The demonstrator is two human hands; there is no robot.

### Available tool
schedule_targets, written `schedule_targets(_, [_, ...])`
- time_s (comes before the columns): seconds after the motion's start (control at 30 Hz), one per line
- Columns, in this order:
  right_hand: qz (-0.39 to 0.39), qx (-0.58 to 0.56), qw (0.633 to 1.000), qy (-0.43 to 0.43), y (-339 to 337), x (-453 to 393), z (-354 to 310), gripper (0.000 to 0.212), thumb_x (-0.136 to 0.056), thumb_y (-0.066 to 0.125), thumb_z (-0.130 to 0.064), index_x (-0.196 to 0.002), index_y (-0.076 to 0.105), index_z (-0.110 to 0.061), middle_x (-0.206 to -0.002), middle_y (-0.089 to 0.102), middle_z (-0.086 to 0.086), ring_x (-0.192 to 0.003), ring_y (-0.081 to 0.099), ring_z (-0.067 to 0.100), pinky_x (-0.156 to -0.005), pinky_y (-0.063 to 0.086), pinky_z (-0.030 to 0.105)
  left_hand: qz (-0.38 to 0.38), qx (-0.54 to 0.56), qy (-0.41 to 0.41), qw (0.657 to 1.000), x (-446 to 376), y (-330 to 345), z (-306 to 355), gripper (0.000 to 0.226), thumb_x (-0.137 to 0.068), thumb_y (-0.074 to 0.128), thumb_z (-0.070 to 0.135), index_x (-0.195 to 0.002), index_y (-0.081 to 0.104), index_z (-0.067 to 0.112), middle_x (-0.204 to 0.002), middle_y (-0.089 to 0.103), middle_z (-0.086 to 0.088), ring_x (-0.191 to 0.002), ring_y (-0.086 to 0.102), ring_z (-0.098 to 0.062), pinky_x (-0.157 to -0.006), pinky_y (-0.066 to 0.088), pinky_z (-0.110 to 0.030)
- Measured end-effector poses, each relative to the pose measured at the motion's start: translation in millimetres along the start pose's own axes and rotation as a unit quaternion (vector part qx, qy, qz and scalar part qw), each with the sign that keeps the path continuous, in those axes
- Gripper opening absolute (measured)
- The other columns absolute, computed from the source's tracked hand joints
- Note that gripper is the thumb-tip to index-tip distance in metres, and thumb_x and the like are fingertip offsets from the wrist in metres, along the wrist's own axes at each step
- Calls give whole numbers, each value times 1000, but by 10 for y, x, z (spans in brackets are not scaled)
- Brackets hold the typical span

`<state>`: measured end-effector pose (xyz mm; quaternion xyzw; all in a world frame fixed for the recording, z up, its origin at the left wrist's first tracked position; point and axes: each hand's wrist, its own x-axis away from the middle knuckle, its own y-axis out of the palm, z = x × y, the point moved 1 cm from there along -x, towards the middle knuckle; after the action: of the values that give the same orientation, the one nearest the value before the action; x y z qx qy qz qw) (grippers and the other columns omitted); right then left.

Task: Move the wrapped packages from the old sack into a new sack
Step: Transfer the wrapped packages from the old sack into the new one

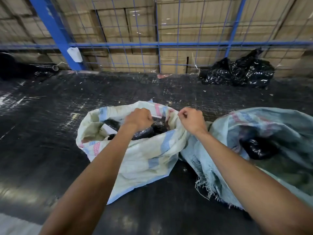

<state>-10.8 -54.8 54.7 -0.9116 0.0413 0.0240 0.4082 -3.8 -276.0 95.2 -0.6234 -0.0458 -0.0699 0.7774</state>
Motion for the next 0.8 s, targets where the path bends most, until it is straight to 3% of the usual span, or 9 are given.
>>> schedule_targets(0.1, [98,-30,994,37,-404,152,503,18,-89,53,-28,-88,70,-21,-86,75,4,-86,69,26,-79,54,35,20,123,169,978,18,137,916,15,-93,55,20,-85,68,20,-86,68,2,-84,61,-18,-74,47,-31])
schedule_targets(0.17, [143,-33,987,73,-696,317,967,23,-89,49,-30,-91,69,-18,-87,74,9,-86,67,31,-78,53,36,-35,200,264,943,37,379,1507,12,-92,61,14,-92,73,15,-82,71,1,-75,62,-12,-72,48,-26])
schedule_targets(0.23, [159,-16,981,111,-969,494,1453,28,-90,44,-32,-91,66,-16,-86,72,15,-85,66,35,-78,52,40,-127,219,319,913,47,693,2048,13,-93,64,16,-99,75,16,-89,73,4,-81,65,-9,-77,50,-23])
schedule_targets(0.33, [82,41,977,190,-1236,660,2236,19,-93,53,-25,-92,70,-17,-99,72,17,-95,67,36,-83,52,41,-267,195,336,882,-10,1236,2744,19,-97,63,18,-112,72,10,-109,74,-3,-100,68,-15,-84,49,-19])
schedule_targets(0.4, [8,82,970,230,-1379,723,2703,17,-90,60,-20,-97,74,-19,-109,72,15,-103,67,34,-89,51,38,-302,164,309,887,-120,1581,3072,26,-97,63,20,-121,69,10,-115,72,-7,-105,67,-20,-82,47,-21])
schedule_targets(0.5, [-106,106,947,285,-1572,759,3273,38,-94,50,-24,-123,64,-5,-132,60,21,-122,56,35,-103,41,35,-272,132,263,916,-355,2098,3439,39,-94,65,18,-132,60,12,-126,66,-11,-117,61,-27,-84,43,-21])
schedule_targets(0.57, [-149,116,941,282,-1671,748,3529,59,-97,39,-39,-141,48,0,-150,42,22,-136,42,34,-111,28,34,-254,104,267,924,-468,2387,3672,57,-91,65,21,-145,46,17,-144,50,-14,-132,49,-32,-102,42,-30])
schedule_targets(0.67, [-152,182,917,320,-1787,767,3862,59,-99,50,-37,-150,36,-8,-154,35,17,-139,38,33,-114,32,39,-248,47,283,925,-541,2677,4021,78,-94,61,29,-158,16,29,-165,10,-7,-150,16,-33,-119,24,-45])
schedule_targets(0.8, [-319,267,831,369,-1927,874,3963,47,-100,52,-27,-141,47,-5,-147,43,18,-132,46,31,-108,36,37,-235,-39,300,924,-558,2890,4178,74,-99,51,20,-158,9,34,-166,-9,-1,-152,-8,-32,-120,8,-54])
